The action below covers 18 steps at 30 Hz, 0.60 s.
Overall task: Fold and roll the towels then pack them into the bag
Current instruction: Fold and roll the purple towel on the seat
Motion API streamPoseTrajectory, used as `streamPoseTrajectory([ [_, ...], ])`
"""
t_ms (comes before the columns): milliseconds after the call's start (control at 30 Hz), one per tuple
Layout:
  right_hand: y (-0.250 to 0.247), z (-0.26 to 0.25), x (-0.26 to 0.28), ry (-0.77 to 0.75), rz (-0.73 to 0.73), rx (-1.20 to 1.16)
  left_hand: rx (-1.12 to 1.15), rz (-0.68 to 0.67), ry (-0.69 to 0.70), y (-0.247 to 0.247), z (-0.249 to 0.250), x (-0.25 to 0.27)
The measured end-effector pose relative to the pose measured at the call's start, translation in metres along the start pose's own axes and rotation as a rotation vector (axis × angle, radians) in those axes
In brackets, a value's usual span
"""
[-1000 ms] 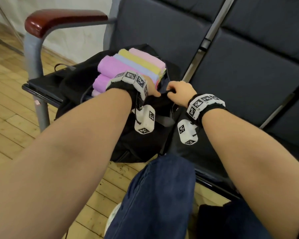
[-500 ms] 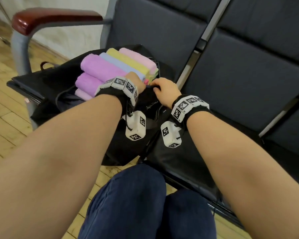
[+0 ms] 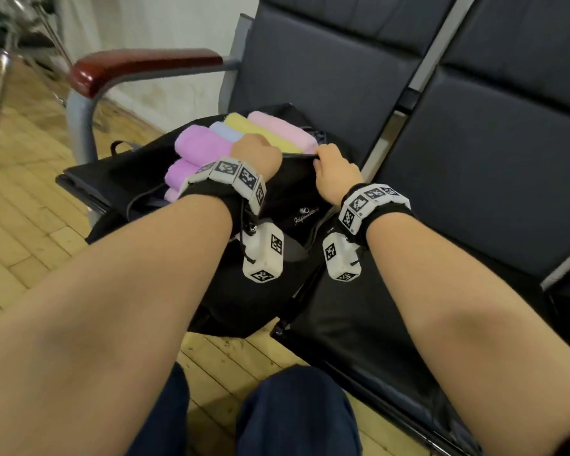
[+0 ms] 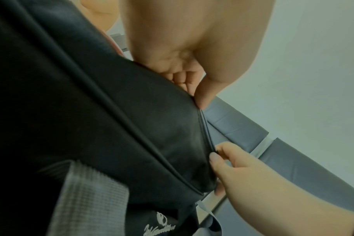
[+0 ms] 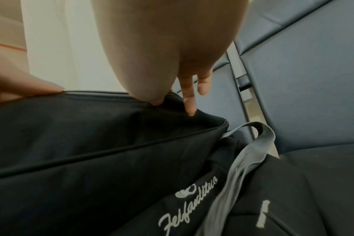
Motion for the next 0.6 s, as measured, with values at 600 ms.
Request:
streamPoseTrajectory([
  [600,-0.018,-0.049,-0.071,0.010,0.112,-0.263,-0.252,-0.227,0.022,-0.046,-0.004,-0.054],
])
Point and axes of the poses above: each hand's wrist, its own x-axis away from the middle knuckle, its own y-axis out of the palm, z = x × y, the point moved 9 cm from there along -x, towards the middle knuckle, and after that the axes turned 1 degree about -z, right-handed, at the moved point
